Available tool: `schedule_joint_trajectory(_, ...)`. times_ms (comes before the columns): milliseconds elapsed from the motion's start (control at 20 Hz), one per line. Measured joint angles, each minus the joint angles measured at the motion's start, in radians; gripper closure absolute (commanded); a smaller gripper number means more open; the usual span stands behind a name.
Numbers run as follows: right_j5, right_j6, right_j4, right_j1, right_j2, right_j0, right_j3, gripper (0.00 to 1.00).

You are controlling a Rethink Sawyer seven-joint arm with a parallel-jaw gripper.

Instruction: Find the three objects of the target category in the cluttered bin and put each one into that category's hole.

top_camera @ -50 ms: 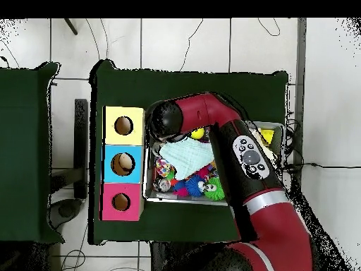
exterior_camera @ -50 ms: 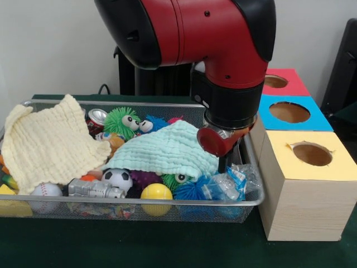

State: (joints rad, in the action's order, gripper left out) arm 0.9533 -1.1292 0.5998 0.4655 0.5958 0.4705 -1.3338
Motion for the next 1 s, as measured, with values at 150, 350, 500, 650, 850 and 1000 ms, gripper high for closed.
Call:
schedule_joint_trajectory(150,0.0,0.0,-0.008,0.005,0.002,0.001,-0.002,1.0)
schedule_joint_trajectory(350,0.0,0.0,-0.035,0.023,0.009,0.005,-0.006,1.0)
schedule_joint_trajectory(500,0.0,0.0,-0.049,0.042,0.016,0.008,-0.016,1.0)
schedule_joint_trajectory(650,0.0,0.0,-0.065,0.069,0.025,0.013,-0.033,1.0)
schedule_joint_trajectory(850,0.0,0.0,-0.076,0.12,0.032,0.015,-0.062,1.0)
schedule_joint_trajectory(1000,0.0,0.0,-0.077,0.153,0.034,0.015,-0.078,1.0)
